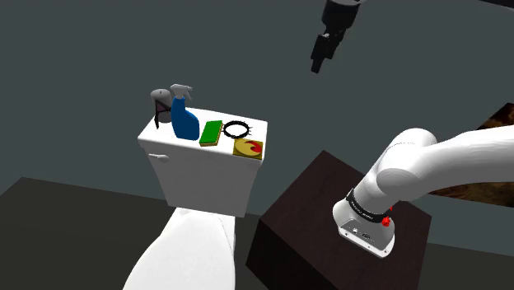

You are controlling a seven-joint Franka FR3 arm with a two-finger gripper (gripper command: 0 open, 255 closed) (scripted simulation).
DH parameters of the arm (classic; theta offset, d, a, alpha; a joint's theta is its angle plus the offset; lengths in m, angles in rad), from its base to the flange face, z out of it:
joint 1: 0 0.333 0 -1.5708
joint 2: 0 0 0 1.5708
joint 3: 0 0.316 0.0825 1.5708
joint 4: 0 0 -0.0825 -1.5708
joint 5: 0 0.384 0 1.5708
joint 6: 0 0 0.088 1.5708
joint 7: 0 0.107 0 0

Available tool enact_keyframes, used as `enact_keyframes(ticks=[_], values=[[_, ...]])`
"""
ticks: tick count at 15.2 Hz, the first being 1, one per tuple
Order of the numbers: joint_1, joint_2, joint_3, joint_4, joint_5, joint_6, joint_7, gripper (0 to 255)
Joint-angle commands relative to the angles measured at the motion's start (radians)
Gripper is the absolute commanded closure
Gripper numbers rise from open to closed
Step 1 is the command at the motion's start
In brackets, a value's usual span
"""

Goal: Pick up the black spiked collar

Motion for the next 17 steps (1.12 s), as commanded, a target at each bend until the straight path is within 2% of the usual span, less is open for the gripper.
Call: enact_keyframes(ticks=[1, 9, 17], values=[[0.0, 0.0, 0.0, 0.0, 0.0, 0.0, 0.0, 0], [-0.008, 0.165, -0.016, -0.106, 0.031, 0.27, 0.057, 0], [-0.012, 0.405, -0.028, -0.123, 0.066, 0.53, 0.098, 0]])
